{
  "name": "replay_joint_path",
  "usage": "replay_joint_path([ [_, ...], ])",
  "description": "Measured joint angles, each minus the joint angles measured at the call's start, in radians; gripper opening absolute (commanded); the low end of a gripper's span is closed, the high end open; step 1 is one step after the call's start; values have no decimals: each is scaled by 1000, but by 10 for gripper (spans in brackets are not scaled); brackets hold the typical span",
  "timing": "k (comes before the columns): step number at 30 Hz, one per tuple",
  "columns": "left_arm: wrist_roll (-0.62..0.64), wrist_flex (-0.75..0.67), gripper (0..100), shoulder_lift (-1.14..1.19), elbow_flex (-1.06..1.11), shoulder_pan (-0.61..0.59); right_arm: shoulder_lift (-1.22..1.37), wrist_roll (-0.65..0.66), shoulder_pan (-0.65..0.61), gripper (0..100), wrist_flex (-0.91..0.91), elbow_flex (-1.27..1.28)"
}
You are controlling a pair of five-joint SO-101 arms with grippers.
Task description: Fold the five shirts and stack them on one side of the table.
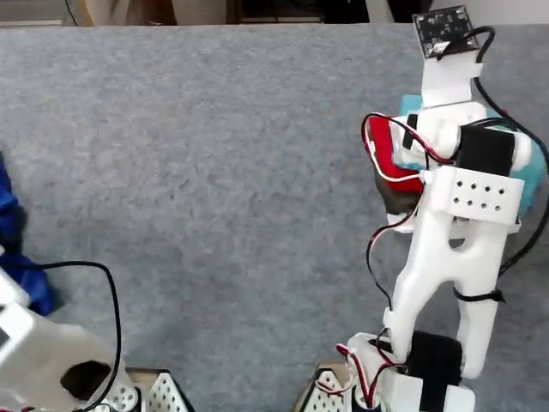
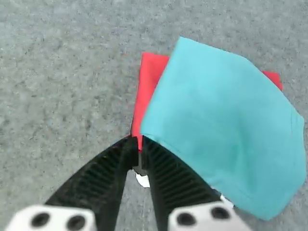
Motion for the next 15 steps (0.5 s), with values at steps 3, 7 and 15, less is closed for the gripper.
replay_joint_path([
  [3,0,-14,18,92,-31,9,0,0,0,27,0,0],
  [7,0,114,20,87,-77,68,0,0,0,27,0,0],
  [15,0,258,18,-313,190,454,60,-18,0,27,0,0],
])
